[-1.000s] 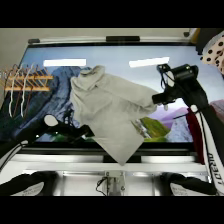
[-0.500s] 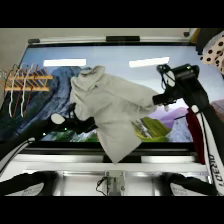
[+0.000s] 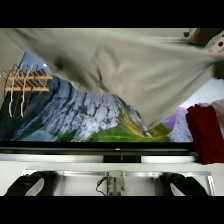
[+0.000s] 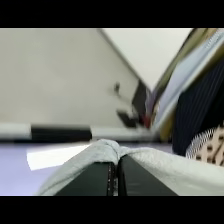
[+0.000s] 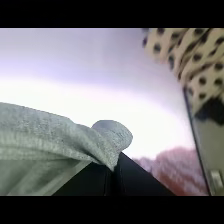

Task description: Fold the shirts.

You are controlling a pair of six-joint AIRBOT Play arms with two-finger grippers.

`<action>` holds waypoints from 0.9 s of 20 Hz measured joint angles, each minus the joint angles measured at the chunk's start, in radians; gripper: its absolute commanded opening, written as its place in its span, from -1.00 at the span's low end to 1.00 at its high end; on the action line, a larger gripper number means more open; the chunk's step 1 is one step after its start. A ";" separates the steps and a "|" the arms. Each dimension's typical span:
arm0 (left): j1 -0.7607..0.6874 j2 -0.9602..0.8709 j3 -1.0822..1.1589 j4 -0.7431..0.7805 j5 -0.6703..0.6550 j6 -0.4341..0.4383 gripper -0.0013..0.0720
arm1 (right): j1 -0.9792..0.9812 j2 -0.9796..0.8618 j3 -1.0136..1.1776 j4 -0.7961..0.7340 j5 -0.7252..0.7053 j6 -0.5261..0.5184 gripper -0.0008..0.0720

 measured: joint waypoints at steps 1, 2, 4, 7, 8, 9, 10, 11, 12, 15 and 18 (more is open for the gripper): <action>0.021 0.038 0.086 0.013 -0.001 -0.020 -0.88 | 0.000 0.060 0.032 0.003 -0.047 0.017 -0.79; 0.036 0.076 0.153 0.022 0.000 -0.037 -0.88 | 0.000 0.122 0.057 0.011 -0.100 0.032 -0.79; 0.055 0.143 0.237 0.045 0.000 -0.058 -0.88 | 0.000 0.224 0.087 0.040 -0.185 0.050 -0.79; 0.068 0.203 0.291 0.113 -0.038 -0.076 -0.88 | 0.000 0.313 0.106 0.071 -0.211 0.064 -0.79; 0.070 0.213 0.300 0.139 -0.054 -0.080 -0.88 | 0.000 0.326 0.109 0.075 -0.196 0.066 -0.79; 0.071 0.217 0.304 0.171 -0.086 -0.082 -0.88 | 0.000 0.332 0.111 0.077 -0.166 0.067 -0.79; 0.073 0.217 0.301 0.204 -0.122 -0.084 -0.88 | 0.000 0.328 0.111 0.082 -0.127 0.069 -0.79; 0.073 0.216 0.291 0.238 -0.158 -0.086 -0.88 | 0.000 0.316 0.112 0.087 -0.078 0.070 -0.79; 0.074 0.214 0.275 0.266 -0.179 -0.087 -0.88 | 0.000 0.299 0.113 0.091 -0.033 0.070 -0.79; 0.075 0.196 0.174 0.352 -0.239 -0.089 -0.88 | 0.000 0.200 0.114 0.093 0.104 0.065 -0.79; 0.075 0.167 0.031 0.409 -0.257 -0.090 -0.88 | 0.000 0.065 0.084 0.087 0.193 0.063 -0.79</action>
